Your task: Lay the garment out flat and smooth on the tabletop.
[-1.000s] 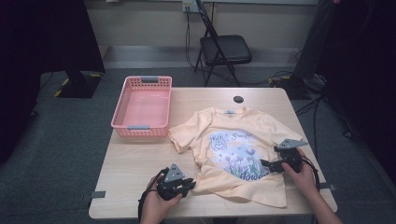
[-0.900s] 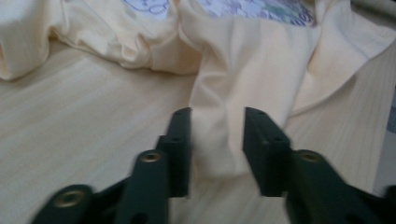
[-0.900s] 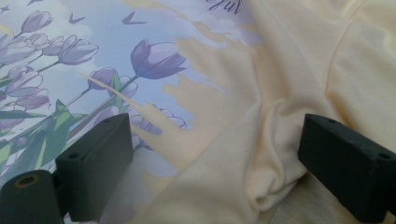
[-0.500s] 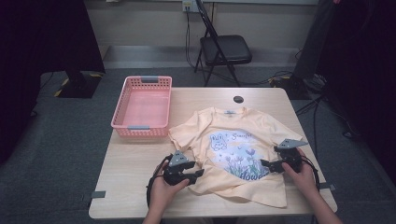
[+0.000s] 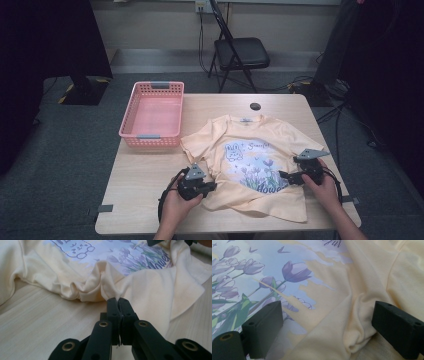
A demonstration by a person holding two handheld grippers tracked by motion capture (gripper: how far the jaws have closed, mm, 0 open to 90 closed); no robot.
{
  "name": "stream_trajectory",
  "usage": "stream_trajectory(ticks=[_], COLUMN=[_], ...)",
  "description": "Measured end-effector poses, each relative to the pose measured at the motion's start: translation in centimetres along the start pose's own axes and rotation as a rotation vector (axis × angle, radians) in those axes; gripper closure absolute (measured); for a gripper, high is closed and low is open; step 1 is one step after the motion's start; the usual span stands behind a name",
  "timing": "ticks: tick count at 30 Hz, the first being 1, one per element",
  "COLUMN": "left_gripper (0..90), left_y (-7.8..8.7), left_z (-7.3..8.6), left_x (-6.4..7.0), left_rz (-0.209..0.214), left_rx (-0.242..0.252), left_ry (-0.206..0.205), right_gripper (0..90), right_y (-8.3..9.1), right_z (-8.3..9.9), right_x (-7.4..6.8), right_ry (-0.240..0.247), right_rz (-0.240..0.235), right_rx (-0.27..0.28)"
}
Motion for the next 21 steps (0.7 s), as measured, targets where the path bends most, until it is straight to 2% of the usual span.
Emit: stream_trajectory(ticks=[5, 6, 15, 21], left_gripper=[89.4, 89.4, 89.5, 90.0], left_y=[1.2, 1.4, 2.6, 3.0], left_z=[1.1, 1.2, 2.5, 3.3], left_x=[0.7, 0.8, 2.1, 2.0], left_rz=[-0.007, -0.002, 0.018, 0.014], left_rx=[-0.017, -0.015, -0.038, -0.038], left_ry=[-0.004, 0.006, 0.016, 0.03], right_gripper=[9.0, 9.0, 8.8, 8.8], right_y=[0.0, 0.0, 0.0, 0.0], right_z=[0.0, 0.0, 0.0, 0.0], right_x=[0.0, 0.0, 0.0, 0.0], right_ry=[0.0, 0.0, 0.0, 0.0], right_rz=[0.0, 0.0, -0.003, -0.003], right_rx=[0.0, 0.0, -0.002, -0.002])
Point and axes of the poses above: each handheld gripper's, and its own axes: y roughly backward along the jaws, z roughly out of its underside, x roughly to its right, the point moved 2 cm from there along -y, roughly forward along the jaws, and after that the axes turned 2 degrees about -y, right-handed, at the moved point
